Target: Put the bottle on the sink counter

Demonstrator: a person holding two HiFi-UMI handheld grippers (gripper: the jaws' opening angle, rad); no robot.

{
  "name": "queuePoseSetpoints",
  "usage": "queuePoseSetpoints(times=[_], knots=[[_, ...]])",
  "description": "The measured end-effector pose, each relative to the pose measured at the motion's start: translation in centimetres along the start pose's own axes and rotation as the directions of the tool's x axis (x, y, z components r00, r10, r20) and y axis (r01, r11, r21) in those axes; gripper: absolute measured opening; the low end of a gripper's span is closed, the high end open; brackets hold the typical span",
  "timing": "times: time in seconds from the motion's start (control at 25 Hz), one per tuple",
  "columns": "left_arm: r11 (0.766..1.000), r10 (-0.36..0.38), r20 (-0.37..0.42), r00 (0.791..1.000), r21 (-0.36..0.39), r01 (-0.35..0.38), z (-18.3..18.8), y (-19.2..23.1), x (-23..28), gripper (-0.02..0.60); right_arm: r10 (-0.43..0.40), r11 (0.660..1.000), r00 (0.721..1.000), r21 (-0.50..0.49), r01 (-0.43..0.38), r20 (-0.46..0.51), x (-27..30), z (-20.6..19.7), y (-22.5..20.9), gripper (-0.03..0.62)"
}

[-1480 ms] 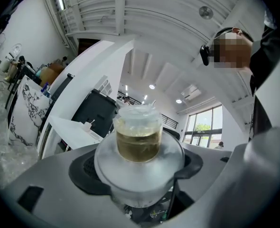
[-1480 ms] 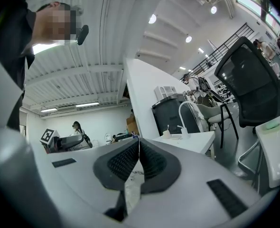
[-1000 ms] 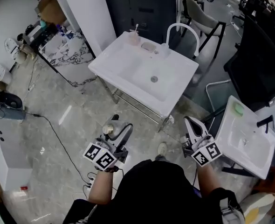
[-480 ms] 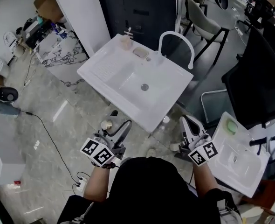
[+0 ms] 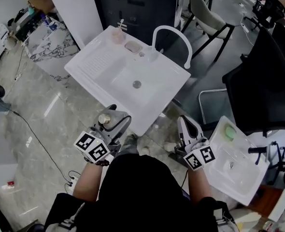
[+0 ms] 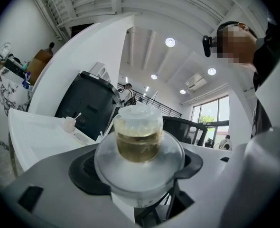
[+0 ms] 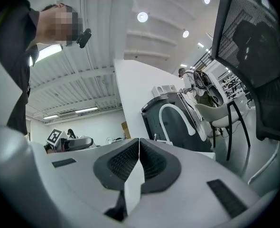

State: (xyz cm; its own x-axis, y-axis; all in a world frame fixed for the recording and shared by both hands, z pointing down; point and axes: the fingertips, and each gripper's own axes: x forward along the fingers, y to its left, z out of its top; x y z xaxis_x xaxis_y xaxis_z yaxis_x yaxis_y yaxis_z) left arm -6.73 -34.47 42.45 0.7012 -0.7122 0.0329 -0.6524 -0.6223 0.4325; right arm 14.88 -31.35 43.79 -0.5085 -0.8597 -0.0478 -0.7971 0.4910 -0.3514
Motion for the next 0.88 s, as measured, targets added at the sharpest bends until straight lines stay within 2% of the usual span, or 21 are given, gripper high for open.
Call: queuePoseSetpoints(times=[0.28, 0.44, 0.64, 0.88], knots=[[0.999, -0.047, -0.049, 0.998, 0.025, 0.048, -0.9, 2.0, 4.6, 0.353, -0.095, 0.995, 0.995, -0.03, 0.094, -0.038, 1.2, -0.3, -3.7, 0.031], [0.996, -0.062, -0.1, 0.993, 0.052, 0.067, -1.2, 4.2, 7.8, 0.353, -0.125, 0.991, 0.99, -0.057, 0.122, -0.057, 3.3, -0.5, -4.7, 0.031], [0.99, -0.086, -0.17, 0.982, 0.096, 0.103, -2.2, 6.6, 12.2, 0.353, -0.162, 0.986, 0.982, -0.05, 0.158, -0.093, 5.6, -1.4, -6.5, 0.031], [0.984, -0.123, -0.244, 0.962, 0.096, 0.15, -3.9, 9.0, 16.6, 0.353, -0.209, 0.978, 0.971, -0.031, 0.206, -0.12, 8.0, -2.4, -7.9, 0.031]])
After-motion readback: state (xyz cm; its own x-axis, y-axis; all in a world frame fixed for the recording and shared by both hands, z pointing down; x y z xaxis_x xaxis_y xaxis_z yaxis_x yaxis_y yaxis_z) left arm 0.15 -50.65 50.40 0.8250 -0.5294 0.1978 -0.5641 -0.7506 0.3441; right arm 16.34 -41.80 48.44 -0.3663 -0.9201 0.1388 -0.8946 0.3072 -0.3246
